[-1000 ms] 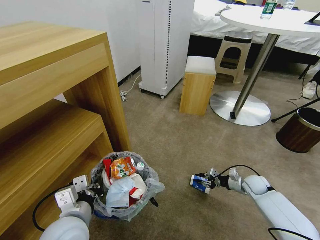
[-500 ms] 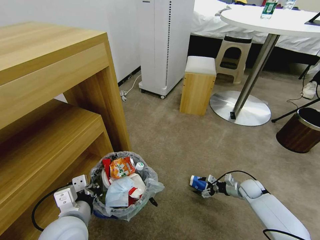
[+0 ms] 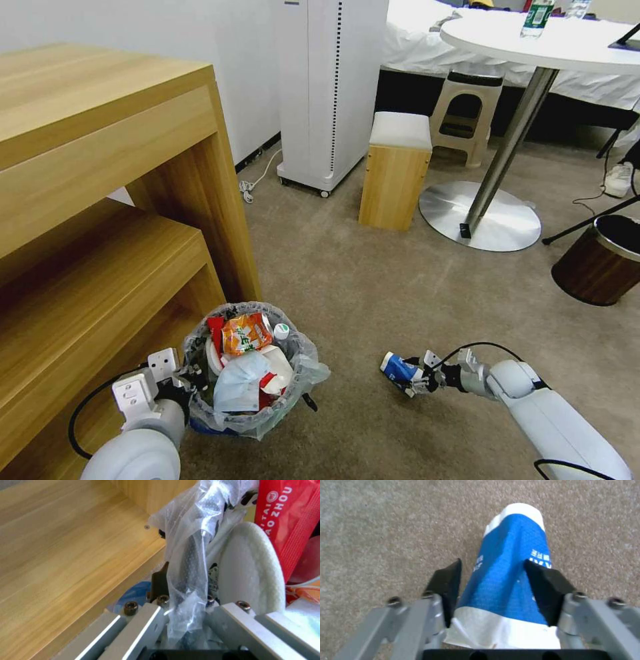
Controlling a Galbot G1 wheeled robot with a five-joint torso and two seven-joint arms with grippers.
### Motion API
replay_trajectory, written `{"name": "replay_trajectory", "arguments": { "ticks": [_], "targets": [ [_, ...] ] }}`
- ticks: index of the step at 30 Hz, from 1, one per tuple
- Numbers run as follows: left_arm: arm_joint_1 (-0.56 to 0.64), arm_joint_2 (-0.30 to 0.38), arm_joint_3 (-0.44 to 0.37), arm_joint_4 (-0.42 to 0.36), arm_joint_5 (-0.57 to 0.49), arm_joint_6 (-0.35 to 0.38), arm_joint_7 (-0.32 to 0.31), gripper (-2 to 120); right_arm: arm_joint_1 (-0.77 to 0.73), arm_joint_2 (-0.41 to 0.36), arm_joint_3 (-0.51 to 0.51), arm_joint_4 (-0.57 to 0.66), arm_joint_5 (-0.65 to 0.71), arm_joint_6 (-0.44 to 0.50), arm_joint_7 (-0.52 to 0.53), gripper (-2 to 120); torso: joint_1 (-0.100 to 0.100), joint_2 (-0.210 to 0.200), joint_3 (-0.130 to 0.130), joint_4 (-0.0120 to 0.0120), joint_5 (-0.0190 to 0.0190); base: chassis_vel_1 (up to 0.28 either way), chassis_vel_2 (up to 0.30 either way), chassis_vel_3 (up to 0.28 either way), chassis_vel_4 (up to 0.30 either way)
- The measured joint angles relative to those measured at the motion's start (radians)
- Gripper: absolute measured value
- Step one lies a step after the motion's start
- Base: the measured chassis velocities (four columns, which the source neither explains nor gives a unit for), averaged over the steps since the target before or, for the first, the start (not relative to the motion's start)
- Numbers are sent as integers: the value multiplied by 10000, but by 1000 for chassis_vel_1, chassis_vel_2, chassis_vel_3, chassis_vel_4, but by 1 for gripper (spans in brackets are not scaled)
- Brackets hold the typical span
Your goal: Pick up the trash bin and place the garbage on the floor into it.
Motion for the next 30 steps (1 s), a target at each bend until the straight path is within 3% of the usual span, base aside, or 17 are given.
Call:
{"name": "replay_trajectory", "arguments": {
  "ticks": [4, 12, 16, 20, 24, 30],
  "targets": [
    [18, 47, -43, 2, -27, 0, -4, 0, 139, 81, 24, -292, -215, 2, -53, 28, 0, 0, 0, 0, 0, 0, 0, 0, 0],
    [-37, 61, -40, 4, -71, 4, -19, 0, 102, -26, 123, -255, -208, 110, -78, 2, 0, 0, 0, 0, 1, 0, 0, 0, 0],
    [-54, 62, -33, 10, -75, 5, -21, 0, 34, -66, 143, -53, -87, 181, -15, 0, 0, 0, 0, 0, 0, 0, 0, 0, 0],
    [-59, 78, -41, 28, -96, 6, -23, 0, -243, -213, 194, 972, 896, 407, 63, 0, 0, 0, 1, -2, 1, 0, 0, 0, 0],
    [-100, 111, -81, 115, -125, 7, -25, 0, -550, -503, 269, 3379, 3672, 529, -798, 0, 0, 0, 0, 1, 0, 0, 0, 0, 0],
    [-40, 43, 36, 131, -116, 7, -27, 0, -449, -718, 156, 5168, 5567, 510, -2062, 0, 0, 0, 1, -1, 0, 0, 0, 0, 0]
  ]
}}
